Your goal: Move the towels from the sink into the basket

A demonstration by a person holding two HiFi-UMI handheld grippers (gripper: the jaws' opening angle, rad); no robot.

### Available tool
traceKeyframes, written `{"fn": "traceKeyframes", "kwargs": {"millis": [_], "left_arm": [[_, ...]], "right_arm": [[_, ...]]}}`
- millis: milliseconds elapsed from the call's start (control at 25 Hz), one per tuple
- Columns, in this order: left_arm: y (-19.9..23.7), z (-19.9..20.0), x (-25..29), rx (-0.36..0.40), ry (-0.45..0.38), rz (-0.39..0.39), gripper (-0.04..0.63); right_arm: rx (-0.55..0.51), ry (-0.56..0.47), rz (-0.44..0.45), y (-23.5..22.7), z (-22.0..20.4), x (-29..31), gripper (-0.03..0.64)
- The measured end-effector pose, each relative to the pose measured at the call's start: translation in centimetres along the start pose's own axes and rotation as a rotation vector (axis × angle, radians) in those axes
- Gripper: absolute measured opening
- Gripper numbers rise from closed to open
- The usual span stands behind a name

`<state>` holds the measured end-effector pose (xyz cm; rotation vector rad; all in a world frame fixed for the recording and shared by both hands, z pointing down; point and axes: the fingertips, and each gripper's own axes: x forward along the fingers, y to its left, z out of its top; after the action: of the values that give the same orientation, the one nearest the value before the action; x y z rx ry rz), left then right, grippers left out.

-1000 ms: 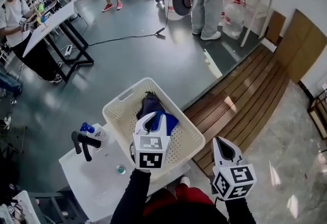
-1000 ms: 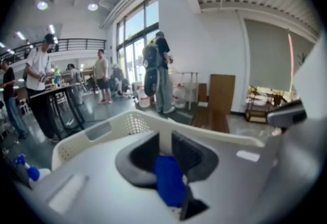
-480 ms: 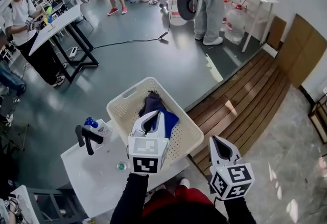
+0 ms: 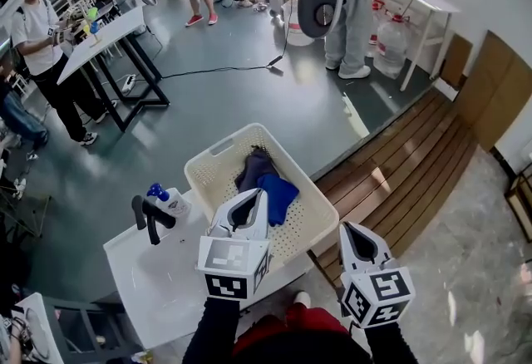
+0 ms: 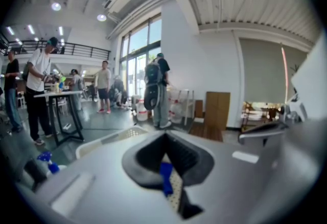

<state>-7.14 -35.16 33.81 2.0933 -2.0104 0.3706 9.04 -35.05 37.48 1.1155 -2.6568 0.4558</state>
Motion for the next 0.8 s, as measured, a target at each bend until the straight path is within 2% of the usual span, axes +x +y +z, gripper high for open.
{"fn": "traceKeyframes", "kwargs": {"millis": [360, 800], "left_arm": [[0.1, 0.3, -3.5, 0.006, -0.036, -0.005, 0.003], [0.7, -1.6, -7.7, -0.018, -0.057, -0.02, 0.003]], "right_arm": [[-0.029, -0.019, -0.006, 2.2, 0.3, -0.8, 0.008], [-0.073, -0.023, 0.028, 5.9, 0.0, -1.2, 0.008]]}}
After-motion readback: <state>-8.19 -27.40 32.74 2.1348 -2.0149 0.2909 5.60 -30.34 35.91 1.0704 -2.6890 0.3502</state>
